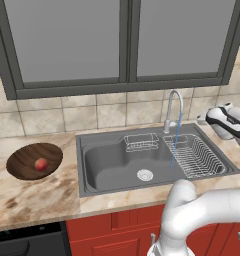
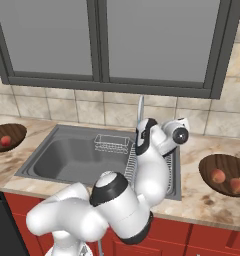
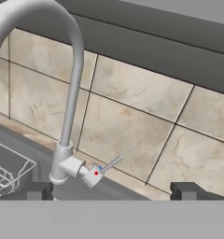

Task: Pick the onions from the sink and place them in one bowl. Place the peach in the other bowl. Then turn off the sink faucet.

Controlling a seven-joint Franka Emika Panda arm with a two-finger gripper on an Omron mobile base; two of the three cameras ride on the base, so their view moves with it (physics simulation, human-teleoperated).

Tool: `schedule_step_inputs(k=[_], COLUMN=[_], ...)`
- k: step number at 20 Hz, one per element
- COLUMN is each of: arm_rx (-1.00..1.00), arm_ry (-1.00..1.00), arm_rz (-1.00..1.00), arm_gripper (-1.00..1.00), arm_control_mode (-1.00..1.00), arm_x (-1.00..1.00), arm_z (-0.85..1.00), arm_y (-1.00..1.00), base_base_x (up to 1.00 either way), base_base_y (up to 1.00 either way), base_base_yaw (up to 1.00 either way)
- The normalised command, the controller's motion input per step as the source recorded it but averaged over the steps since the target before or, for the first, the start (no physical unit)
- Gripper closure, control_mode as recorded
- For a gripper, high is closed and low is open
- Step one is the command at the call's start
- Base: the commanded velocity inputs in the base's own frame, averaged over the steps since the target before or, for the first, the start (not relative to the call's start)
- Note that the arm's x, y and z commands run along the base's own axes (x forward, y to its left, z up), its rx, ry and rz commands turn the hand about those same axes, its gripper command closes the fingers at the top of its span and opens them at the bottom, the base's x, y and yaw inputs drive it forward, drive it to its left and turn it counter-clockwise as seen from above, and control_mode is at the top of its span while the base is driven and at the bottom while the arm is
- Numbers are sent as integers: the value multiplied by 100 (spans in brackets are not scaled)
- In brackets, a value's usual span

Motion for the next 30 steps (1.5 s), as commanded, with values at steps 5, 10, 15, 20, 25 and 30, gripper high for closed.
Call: schedule_step_inputs(k=[5, 10, 15, 20, 25, 30], arm_rx=[0, 0, 0, 0, 0, 0], arm_ry=[5, 1, 0, 0, 0, 0], arm_rz=[0, 0, 0, 0, 0, 1], arm_gripper=[-100, -100, -100, -100, -100, -100], arm_control_mode=[-100, -100, -100, -100, -100, -100], arm_x=[10, 17, 15, 16, 22, 32], arm_z=[-15, -11, -10, -12, -6, 0], arm_y=[0, 0, -1, -10, -17, -9], base_base_x=[0, 0, 0, 0, 0, 0], base_base_y=[0, 0, 0, 0, 0, 0], base_base_yaw=[0, 0, 0, 0, 0, 0])
